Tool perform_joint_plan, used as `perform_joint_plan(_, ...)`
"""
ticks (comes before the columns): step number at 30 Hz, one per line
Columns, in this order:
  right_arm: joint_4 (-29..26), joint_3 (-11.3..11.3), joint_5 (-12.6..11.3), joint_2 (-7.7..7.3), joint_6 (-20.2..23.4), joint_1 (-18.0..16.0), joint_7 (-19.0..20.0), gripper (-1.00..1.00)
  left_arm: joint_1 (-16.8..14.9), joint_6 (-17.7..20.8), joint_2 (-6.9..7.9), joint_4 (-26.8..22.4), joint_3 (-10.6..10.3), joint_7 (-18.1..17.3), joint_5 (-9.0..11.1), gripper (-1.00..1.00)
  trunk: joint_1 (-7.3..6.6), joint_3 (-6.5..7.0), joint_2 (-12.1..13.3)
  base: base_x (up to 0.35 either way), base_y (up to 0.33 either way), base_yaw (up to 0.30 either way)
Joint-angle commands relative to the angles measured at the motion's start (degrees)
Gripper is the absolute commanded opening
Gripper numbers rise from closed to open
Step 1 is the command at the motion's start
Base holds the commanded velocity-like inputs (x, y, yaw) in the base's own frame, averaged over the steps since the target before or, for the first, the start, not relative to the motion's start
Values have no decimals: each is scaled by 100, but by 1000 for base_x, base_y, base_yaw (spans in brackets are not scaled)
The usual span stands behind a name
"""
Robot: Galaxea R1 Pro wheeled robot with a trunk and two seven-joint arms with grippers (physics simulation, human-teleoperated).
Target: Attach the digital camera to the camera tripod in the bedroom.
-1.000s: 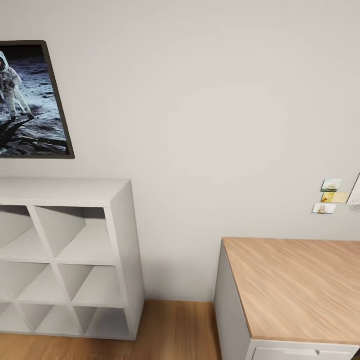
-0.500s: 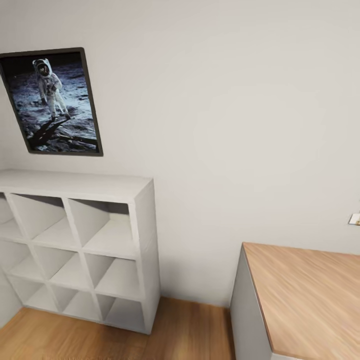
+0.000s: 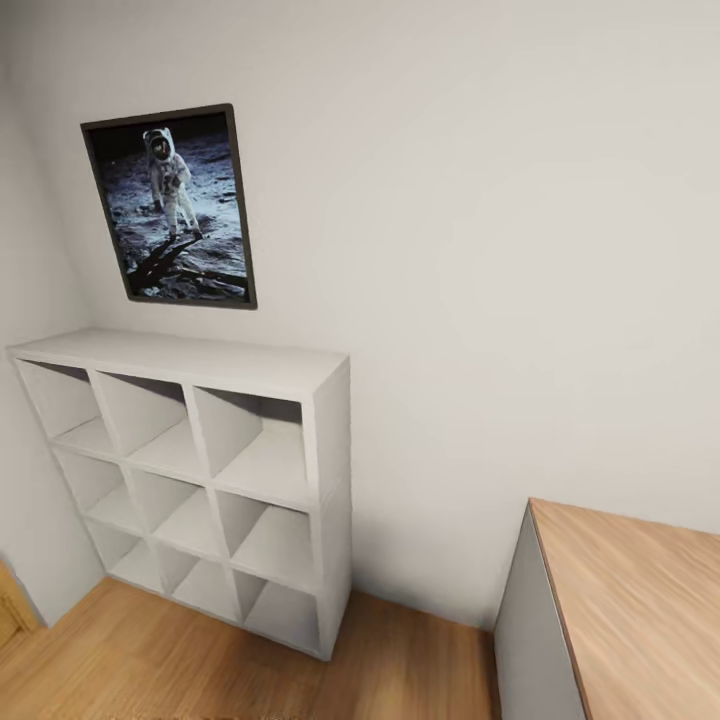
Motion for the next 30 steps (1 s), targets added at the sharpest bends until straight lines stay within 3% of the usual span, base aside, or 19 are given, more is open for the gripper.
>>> perform_joint_plan(1, 13, 47, -54, -3, -27, -3, 27, 100, 4, -7, -1, -7, 31, 6, -13, 100, 2, 0, -2, 0, 0, 274)
perform_joint_plan(9, 40, 83, -25, -10, -19, -3, 34, 100, 4, -11, -2, -7, 31, 6, -9, 100, 2, 0, -2, 0, 0, 275)
perform_joint_plan(12, 53, 103, 107, -10, -8, -3, 44, 100, 4, -11, -2, -7, 35, 6, -8, 100, 2, 0, -2, 0, 0, 275)
perform_joint_plan(16, 55, 149, 349, -3, 4, -3, 51, 100, 4, -11, -2, -7, 38, 6, -9, 100, 2, 0, -2, 0, 0, 275)
perform_joint_plan(19, 59, 260, 721, -1, 11, -3, 46, 100, 4, -11, -2, -7, 38, 6, -10, 100, 2, 0, -2, 0, 0, 275)
perform_joint_plan(20, 65, 331, 1027, 10, 30, -3, 38, 100, 4, -11, -2, -7, 38, 6, -10, 100, 2, 0, -2, 0, 0, 276)
perform_joint_plan(23, 71, 360, 1168, 25, 48, -3, 32, 100, 4, -11, -2, -7, 39, 6, -10, 100, 2, 0, -2, 0, 0, 276)
perform_joint_plan(30, 74, 358, 1237, 30, 62, -3, 28, 100, 4, -11, -2, -7, 39, 6, -10, 100, 2, 0, -2, 0, 0, 277)
